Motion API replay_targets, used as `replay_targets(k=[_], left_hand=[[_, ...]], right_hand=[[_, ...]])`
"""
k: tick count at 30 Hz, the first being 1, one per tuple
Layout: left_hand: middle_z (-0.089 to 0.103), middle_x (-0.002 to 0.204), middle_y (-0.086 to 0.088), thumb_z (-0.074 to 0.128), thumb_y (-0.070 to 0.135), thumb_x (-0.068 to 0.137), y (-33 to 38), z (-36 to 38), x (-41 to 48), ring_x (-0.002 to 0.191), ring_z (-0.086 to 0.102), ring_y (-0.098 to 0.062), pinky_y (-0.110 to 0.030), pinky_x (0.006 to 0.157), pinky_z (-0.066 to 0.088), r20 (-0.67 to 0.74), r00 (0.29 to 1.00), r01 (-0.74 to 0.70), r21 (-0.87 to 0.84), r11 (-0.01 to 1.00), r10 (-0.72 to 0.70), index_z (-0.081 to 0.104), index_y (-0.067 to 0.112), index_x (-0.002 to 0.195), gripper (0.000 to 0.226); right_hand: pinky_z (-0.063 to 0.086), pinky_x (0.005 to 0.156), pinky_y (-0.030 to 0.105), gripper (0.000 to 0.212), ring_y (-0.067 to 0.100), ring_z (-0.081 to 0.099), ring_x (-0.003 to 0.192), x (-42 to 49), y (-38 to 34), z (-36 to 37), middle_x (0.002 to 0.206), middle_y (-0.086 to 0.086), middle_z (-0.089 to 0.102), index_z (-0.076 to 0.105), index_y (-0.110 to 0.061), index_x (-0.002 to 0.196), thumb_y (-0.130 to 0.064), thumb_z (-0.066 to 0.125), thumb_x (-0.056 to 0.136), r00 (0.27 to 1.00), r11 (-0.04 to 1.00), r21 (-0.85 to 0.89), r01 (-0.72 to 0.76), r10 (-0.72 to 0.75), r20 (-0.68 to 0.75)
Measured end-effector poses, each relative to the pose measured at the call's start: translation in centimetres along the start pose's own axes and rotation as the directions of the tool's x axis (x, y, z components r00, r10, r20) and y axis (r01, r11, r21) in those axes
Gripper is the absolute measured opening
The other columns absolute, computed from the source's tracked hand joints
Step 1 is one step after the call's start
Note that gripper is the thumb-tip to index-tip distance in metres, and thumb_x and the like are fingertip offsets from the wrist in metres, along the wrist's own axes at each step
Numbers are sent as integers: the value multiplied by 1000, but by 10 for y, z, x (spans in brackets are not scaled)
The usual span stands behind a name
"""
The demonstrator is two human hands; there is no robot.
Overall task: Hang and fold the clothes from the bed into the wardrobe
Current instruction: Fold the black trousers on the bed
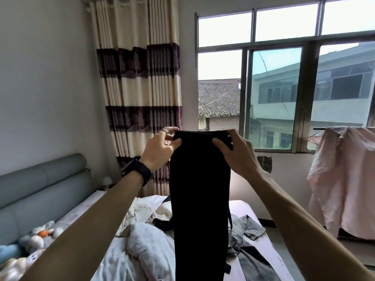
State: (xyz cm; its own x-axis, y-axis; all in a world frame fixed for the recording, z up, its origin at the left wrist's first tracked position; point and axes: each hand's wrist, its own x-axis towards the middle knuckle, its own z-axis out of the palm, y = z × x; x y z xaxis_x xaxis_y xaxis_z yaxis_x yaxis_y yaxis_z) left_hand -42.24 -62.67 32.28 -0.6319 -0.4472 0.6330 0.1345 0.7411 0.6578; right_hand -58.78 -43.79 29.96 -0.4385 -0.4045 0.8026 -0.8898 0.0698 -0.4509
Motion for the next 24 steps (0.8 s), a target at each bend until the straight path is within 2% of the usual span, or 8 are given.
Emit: replay_targets(k=[2, 4, 6, 9, 11, 14, 19, 24], left_hand=[[68, 100, 10, 65, 25, 96, 7, -4, -5, 93, 69, -8, -21, 73, 56, -8, 1000, -15, -139, 990, 14, 62, 38, 122, 29], [71, 92, 10, 66, 24, 95, 16, -9, -7, 88, 71, -11, -24, 67, 56, -33, 998, -53, -212, 976, 47, 67, 44, 112, 27], [72, 88, 12, 67, 24, 93, 27, -10, -7, 86, 72, -11, -28, 67, 59, -68, 994, -100, -231, 968, 87, 70, 42, 107, 23], [70, 80, 11, 67, 21, 92, 42, -4, -6, 86, 72, -15, -37, 75, 60, -96, 993, -101, -356, 929, 71, 73, 34, 104, 19], [69, 78, 10, 67, 18, 90, 52, -1, -2, 82, 71, -14, -33, 74, 56, -107, 992, -100, -427, 899, 59, 73, 27, 103, 17], [72, 85, 4, 68, 16, 88, 60, 5, 4, 78, 69, -10, -25, 70, 53, -90, 995, -76, -487, 870, 37, 74, 21, 102, 16], [71, 81, 4, 69, 21, 85, 35, 32, 7, 71, 68, -9, -19, 61, 51, -33, 999, 1, -421, 907, -17, 74, 23, 101, 17], [64, 71, 6, 71, 23, 79, -59, 85, -14, 59, 58, -11, -23, 52, 47, 147, 972, 221, -339, 915, -181, 74, 26, 95, 17]], right_hand=[[56, 74, 32, 42, 21, 69, 87, 2, -8, -10, 105, 2, 70, 49, -33, 131, -50, 61, 95, 1000, 999, 50, 20, -20, -4], [52, 74, 28, 32, 18, 68, 87, 5, -16, -18, 98, -6, 68, 52, -42, 126, -50, 59, 96, 997, 998, 24, 65, -64, -41], [49, 73, 26, 22, 15, 67, 87, 8, -24, -26, 94, -9, 68, 56, -41, 117, -47, 58, 96, 994, 996, -1, 84, -84, -69], [53, 76, 27, 14, 7, 68, 86, 14, -30, -38, 92, -12, 72, 62, -43, 110, -46, 58, 96, 995, 996, 71, 59, -53, -89], [51, 79, 22, 14, -3, 67, 88, 21, -32, -47, 93, -18, 73, 66, -46, 105, -49, 58, 94, 995, 992, 123, 35, -23, -93], [49, 82, 20, 17, -7, 66, 90, 29, -30, -56, 92, -23, 73, 72, -43, 99, -51, 58, 92, 995, 992, 123, 17, -4, -101], [46, 75, 16, 15, -3, 66, 83, 22, 3, -51, 86, -19, 73, 72, -39, 91, -50, 61, 93, 998, 996, 64, -56, 57, -13], [44, 64, 23, 17, 5, 61, 69, -27, 85, -2, 75, -11, 67, 68, -31, 93, -47, 62, 95, 970, 988, -112, -110, 131, 205]])
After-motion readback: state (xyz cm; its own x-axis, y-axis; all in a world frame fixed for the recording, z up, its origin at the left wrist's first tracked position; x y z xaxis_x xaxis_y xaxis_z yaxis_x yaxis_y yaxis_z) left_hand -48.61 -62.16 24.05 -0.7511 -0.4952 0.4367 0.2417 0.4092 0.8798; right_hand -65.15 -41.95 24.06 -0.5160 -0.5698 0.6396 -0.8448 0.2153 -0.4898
